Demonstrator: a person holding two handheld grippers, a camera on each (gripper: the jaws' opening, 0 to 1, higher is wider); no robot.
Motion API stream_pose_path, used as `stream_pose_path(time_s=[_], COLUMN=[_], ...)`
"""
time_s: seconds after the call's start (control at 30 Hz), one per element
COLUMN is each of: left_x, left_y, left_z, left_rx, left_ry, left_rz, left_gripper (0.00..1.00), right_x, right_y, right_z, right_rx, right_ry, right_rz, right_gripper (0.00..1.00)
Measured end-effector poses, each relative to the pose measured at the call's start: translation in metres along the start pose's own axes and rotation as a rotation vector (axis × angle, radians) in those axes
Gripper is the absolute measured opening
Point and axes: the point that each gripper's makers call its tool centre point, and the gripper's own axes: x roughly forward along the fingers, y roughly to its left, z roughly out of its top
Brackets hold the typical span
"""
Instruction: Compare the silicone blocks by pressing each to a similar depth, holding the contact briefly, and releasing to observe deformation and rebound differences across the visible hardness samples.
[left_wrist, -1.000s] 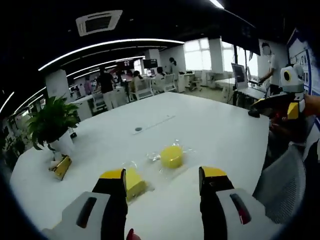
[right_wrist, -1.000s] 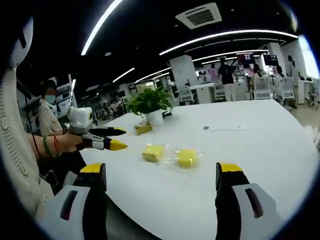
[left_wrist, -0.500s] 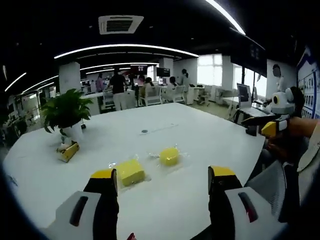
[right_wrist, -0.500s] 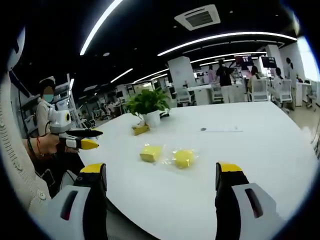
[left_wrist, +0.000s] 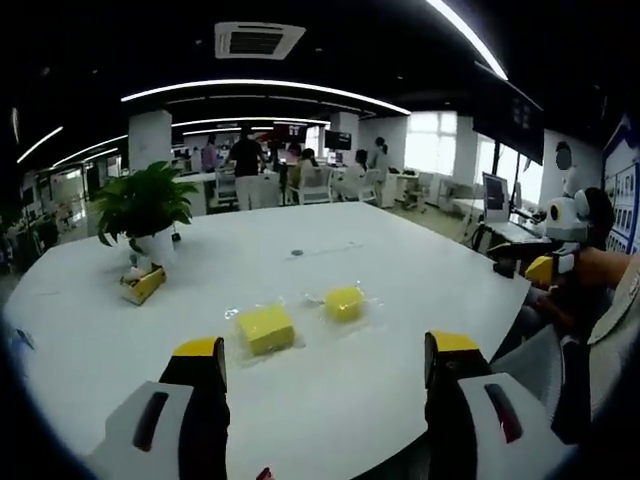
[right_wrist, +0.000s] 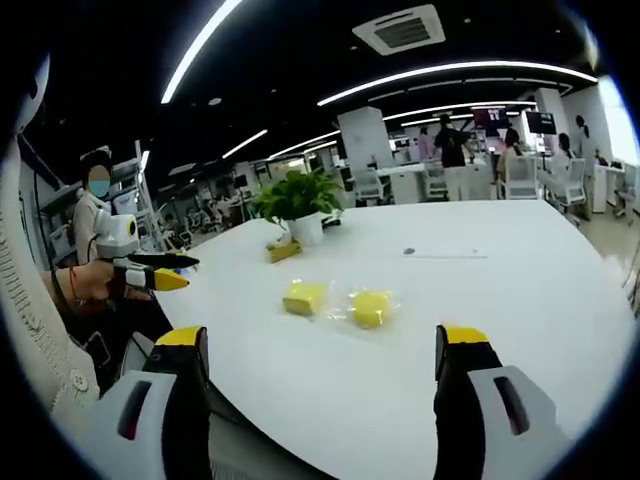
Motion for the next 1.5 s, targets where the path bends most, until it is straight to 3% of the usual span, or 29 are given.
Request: stream_pose_path(time_s=[0.17,0.77,1.5], left_x=[0.001,-0.004,-0.009], left_y=[0.002,0.003,-0.001], left_z=[-0.004,-0.003,-0.001], left_rx=[-0.033,-0.06,-0.035], left_ry=[0.011,0.016,0.015], left_rz=[-0.001,0.0,-0.013], left_gripper=[0.86,0.85,0.86], right_x=[0.003,0.008,0.0], right_y=[0.0,0.003,0.009], right_z=[-0.002,0.002,-0.005], right_rx=[0.003,-0.042,-0.049], right_ry=[0.012,0.048,0.044], right_rz=[0.002,0.04,0.021], right_gripper=[0.87,0.85,0.84])
